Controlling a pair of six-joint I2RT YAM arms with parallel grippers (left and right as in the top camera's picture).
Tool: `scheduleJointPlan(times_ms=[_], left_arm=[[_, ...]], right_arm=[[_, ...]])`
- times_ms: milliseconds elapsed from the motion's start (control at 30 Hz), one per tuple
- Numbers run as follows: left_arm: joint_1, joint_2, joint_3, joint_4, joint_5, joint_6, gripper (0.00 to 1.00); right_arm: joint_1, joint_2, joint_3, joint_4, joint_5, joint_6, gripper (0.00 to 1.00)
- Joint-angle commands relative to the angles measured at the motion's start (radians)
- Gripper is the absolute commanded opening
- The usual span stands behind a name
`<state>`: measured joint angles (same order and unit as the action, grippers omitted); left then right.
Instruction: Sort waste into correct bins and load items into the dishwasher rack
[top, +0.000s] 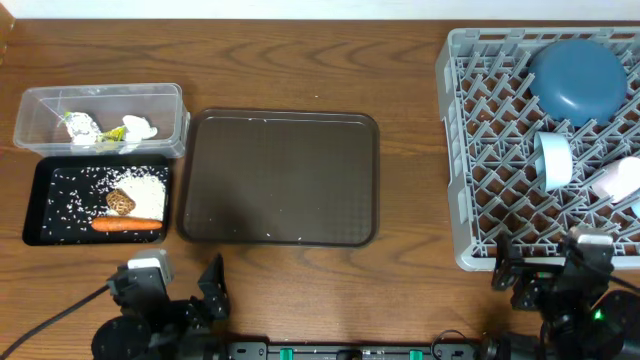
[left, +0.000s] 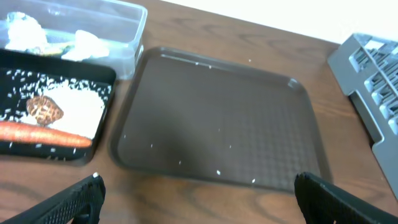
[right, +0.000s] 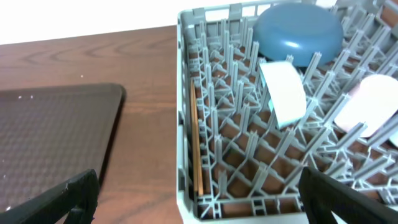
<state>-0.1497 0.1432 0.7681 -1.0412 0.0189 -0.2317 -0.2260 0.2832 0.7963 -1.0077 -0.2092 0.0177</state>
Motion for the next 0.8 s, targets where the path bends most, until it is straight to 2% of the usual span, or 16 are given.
scheduleJointPlan(times_ms=[0,200,567,767], left_arm=[[0.0,-0.002,-0.006,-0.031,-0.008,-0.002,0.98],[0.0,-0.002,-0.006,-0.092,-0.008,-0.002,0.98],[0.0,-0.002,-0.006,-0.092,-0.008,-0.002,0.98],[0.0,-0.002,-0.006,-0.092,-0.008,-0.002,0.98]], right_arm=[[-0.006,-0.003,-0.012,-0.039,-0.005,0.003,0.99],[-0.006,-0.004,-0.013,-0.152,-0.008,0.004,0.99],[-0.003,-0.02,-0.02,-0.148,-0.008,0.004,0.99],[0.1,-0.071,-0.075,-0.083,0.015,0.003,0.99]])
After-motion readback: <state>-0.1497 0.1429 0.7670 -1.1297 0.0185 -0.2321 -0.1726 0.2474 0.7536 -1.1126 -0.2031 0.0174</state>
